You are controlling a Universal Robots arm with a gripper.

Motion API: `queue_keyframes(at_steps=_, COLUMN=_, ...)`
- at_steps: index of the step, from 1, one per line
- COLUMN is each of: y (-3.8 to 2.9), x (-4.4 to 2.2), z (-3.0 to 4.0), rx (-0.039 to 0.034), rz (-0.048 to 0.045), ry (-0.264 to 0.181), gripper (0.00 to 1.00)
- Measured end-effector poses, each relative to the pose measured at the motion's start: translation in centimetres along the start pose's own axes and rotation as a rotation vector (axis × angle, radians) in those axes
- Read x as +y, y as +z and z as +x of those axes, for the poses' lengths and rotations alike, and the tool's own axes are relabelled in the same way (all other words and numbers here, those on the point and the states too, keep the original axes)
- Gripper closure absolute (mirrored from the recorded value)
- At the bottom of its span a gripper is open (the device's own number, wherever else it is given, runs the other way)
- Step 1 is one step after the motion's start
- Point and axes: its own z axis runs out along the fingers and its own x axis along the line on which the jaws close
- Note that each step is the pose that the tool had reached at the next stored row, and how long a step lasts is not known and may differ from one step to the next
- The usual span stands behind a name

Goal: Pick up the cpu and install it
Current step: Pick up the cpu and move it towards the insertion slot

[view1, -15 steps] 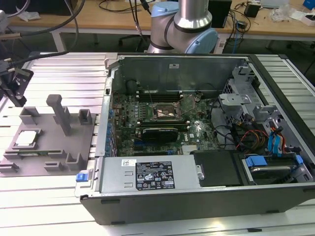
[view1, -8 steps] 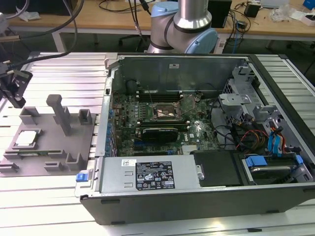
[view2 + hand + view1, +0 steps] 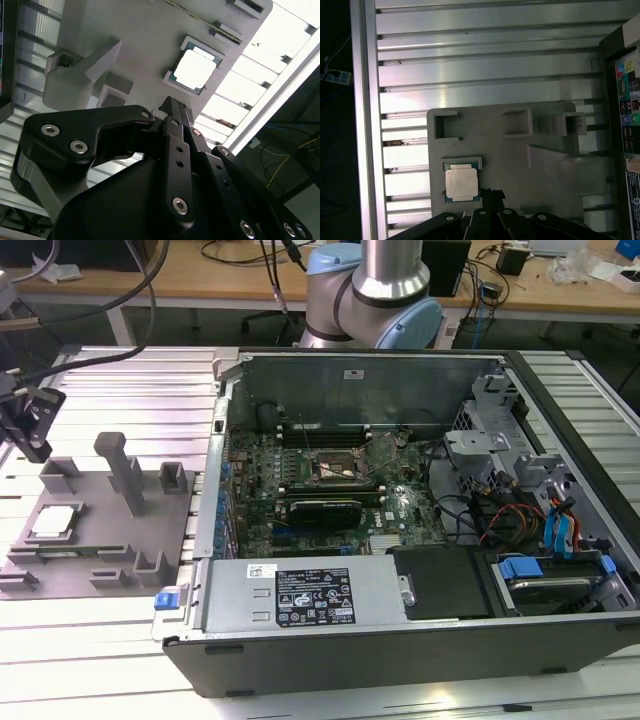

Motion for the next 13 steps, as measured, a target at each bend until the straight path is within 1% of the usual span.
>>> queue_keyframes(at_steps=6, y=0.44, x=-0.05, z=0.25, rx=-0.0001, rz=-0.0001, ry=0.000, gripper=0.89)
queue_keyframes(at_steps=13, y=1.26, x=-0.18, z=0.59, rx=0.0000, rz=-0.0005, ry=0.000, gripper=0.89)
